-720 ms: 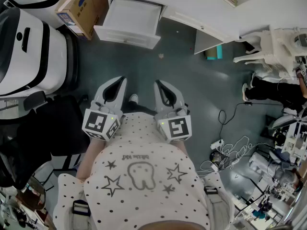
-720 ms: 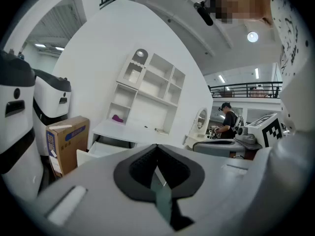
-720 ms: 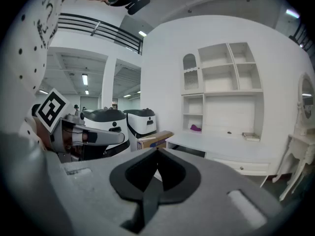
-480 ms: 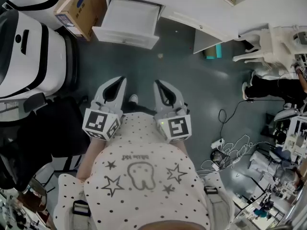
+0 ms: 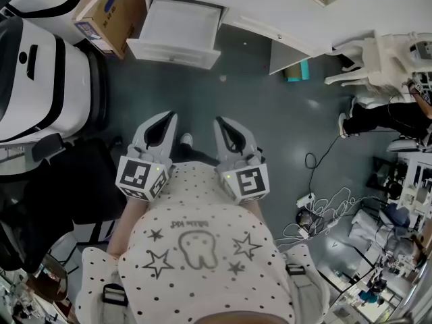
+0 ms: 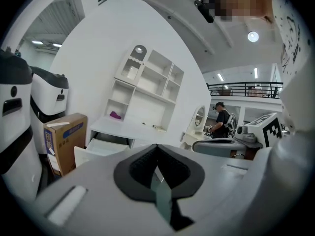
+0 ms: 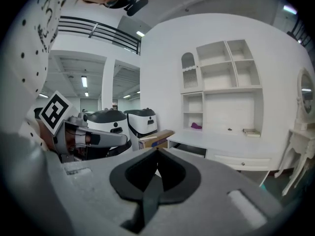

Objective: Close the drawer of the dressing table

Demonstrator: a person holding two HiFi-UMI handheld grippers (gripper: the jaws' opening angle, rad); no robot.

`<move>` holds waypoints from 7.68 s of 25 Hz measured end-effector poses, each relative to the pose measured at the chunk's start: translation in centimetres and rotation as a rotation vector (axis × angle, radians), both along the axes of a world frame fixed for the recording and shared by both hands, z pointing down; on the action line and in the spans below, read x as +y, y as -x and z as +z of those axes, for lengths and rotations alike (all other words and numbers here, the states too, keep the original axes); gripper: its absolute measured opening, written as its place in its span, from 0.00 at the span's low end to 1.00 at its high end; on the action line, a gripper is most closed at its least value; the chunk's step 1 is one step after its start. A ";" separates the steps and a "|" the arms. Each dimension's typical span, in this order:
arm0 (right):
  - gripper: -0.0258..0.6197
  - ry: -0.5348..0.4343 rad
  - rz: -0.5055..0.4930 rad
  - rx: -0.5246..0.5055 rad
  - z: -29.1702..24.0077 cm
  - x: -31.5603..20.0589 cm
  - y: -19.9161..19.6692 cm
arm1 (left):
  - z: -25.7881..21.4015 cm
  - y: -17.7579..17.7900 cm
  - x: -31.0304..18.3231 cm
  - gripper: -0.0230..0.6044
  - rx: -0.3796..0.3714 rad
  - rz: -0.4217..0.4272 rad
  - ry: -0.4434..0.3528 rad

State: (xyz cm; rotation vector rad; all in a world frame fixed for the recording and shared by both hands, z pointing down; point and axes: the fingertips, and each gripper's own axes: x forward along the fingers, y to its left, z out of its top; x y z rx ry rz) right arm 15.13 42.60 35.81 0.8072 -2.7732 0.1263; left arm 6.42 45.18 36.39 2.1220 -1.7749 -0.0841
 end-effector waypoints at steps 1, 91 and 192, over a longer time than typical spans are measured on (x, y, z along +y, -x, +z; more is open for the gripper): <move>0.04 0.009 0.003 -0.008 0.3 0.1 -0.1 | 0.2 -0.2 0.2 0.04 -0.004 0.012 0.000; 0.04 0.004 0.138 0.081 -0.3 -28.0 7.2 | -0.7 16.6 -26.2 0.03 0.133 -0.115 -0.055; 0.04 0.086 0.027 0.155 2.6 -40.0 7.8 | 37.4 15.6 -27.4 0.17 0.086 -0.062 0.894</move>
